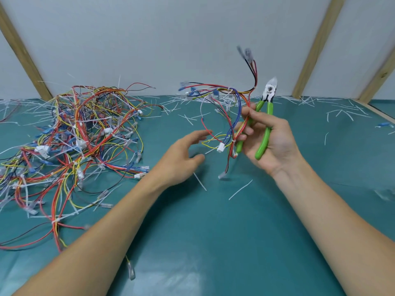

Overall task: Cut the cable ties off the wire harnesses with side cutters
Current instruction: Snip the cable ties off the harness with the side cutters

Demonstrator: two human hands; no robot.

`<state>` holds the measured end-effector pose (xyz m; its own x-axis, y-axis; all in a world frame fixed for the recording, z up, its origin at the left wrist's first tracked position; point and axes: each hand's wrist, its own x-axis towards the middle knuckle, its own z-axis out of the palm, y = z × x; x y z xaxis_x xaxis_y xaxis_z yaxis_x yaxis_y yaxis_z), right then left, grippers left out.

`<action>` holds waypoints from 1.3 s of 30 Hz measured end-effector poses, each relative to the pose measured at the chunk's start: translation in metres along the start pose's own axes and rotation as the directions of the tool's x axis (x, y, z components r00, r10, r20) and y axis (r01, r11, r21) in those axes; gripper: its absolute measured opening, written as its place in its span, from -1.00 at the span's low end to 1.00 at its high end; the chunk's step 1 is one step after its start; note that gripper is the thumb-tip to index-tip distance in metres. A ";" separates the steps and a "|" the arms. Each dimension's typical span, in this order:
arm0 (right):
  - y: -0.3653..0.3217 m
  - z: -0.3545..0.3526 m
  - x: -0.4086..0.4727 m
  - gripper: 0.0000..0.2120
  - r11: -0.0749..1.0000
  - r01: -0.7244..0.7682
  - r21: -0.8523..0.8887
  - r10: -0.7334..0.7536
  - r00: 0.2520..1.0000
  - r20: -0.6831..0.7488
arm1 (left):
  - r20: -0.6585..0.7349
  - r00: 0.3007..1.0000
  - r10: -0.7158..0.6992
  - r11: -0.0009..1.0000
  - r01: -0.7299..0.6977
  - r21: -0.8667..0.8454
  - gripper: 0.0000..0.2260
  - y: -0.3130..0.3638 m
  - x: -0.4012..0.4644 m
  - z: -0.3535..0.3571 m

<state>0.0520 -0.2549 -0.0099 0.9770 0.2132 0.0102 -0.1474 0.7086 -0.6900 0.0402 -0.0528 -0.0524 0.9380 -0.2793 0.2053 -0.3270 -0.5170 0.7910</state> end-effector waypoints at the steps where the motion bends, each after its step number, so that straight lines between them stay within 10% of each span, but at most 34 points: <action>1: 0.001 0.000 0.000 -0.86 1.000 -0.008 0.010 0.008 1.000 -0.003 | 0.023 0.999 0.037 0.999 -0.037 0.014 -0.60 0.001 0.000 0.001; 11: -0.010 -0.009 0.003 -0.85 0.999 0.025 0.028 -0.024 0.999 -0.047 | -0.147 0.989 0.003 0.817 -0.087 -0.570 -0.81 0.016 0.000 -0.016; 19: -0.005 -0.004 -0.001 -0.97 0.996 -0.023 -0.082 0.023 1.000 -0.006 | -0.082 0.984 -0.160 0.853 0.096 -0.512 -0.66 0.011 0.005 -0.012; 26: 0.014 0.009 -0.007 -0.80 0.744 0.146 -0.652 -0.023 0.981 0.194 | 0.082 0.996 -0.025 0.768 0.071 -0.636 -0.57 0.014 0.002 -0.008; 30: 0.028 0.015 -0.015 -0.77 0.656 0.120 -0.745 0.128 0.955 0.267 | -0.084 0.959 -0.269 0.661 0.121 -0.741 -0.61 0.019 0.006 -0.006; 39: 0.016 0.008 -0.003 -0.74 0.569 0.224 -0.791 -0.411 0.911 -0.037 | -0.226 0.943 -0.245 0.588 -0.041 -0.808 -0.80 0.016 0.006 -0.025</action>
<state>0.0453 -0.2391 -0.0151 0.9564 -0.1218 0.2656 0.2570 -0.0815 -0.9630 0.0439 -0.0422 -0.0242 0.9904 0.0459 0.1301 -0.1379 0.3615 0.9221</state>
